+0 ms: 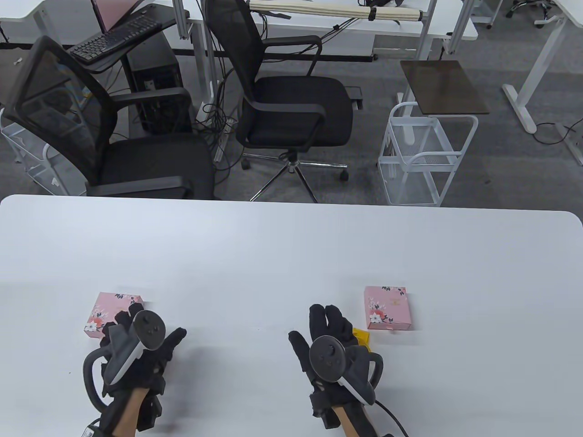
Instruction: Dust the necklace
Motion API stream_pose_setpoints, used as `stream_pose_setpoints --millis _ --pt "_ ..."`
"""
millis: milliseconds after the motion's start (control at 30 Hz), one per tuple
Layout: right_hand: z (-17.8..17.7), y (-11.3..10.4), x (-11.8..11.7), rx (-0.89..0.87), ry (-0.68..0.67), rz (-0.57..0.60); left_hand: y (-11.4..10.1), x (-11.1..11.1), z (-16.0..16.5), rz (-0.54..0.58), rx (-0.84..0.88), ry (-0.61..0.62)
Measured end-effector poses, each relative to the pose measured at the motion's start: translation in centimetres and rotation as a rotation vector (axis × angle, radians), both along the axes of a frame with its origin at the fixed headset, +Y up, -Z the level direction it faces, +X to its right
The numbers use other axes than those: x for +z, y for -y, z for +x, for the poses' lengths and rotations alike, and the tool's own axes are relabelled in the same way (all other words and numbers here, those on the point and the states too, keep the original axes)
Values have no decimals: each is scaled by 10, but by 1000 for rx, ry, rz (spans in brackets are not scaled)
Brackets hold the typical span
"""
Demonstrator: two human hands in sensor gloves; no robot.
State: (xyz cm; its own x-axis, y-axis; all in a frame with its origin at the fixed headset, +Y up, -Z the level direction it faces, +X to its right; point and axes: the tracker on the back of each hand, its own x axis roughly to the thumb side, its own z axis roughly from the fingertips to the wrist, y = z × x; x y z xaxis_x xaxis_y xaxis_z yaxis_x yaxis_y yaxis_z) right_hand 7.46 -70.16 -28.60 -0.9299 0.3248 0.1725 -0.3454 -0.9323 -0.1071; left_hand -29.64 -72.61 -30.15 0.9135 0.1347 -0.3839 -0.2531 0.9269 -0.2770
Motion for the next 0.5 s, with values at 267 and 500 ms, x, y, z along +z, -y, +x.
stream_pose_setpoints --millis 267,500 --pt "5 4 2 31 -2 -14 19 -8 -2 -273 -17 22" --pt "7 4 5 38 3 -4 20 -8 -2 -302 -48 0"
